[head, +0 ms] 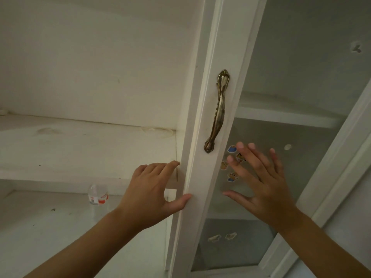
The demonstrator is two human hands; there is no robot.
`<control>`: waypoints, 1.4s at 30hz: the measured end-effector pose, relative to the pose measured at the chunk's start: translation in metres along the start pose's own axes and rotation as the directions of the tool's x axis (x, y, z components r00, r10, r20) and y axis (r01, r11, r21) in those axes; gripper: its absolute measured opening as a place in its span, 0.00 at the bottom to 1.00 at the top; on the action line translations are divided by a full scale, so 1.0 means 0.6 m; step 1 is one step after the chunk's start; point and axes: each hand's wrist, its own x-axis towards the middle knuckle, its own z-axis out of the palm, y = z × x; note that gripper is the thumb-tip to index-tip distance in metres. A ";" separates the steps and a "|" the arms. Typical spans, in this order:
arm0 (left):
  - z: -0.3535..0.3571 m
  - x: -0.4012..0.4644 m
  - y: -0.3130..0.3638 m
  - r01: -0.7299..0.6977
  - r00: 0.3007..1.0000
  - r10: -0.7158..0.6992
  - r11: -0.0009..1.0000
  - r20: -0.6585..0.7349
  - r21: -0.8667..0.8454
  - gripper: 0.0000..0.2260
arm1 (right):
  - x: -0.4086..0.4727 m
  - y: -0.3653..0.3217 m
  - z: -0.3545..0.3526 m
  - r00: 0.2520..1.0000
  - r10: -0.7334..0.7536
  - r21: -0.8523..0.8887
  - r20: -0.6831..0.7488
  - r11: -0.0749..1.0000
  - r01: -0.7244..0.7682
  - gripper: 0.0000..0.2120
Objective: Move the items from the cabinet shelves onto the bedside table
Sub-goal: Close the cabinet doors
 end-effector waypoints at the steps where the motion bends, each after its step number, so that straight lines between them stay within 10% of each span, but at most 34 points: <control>1: -0.001 0.000 0.000 0.009 1.000 -0.009 1.000 0.011 -0.007 0.39 | 0.000 0.000 0.001 1.000 0.002 0.004 -0.006 1.000 -0.002 0.39; 42: -0.012 -0.069 0.077 0.236 0.972 -0.236 0.972 -0.013 0.013 0.31 | -0.091 -0.036 -0.023 0.979 0.070 0.223 0.191 0.968 -0.112 0.28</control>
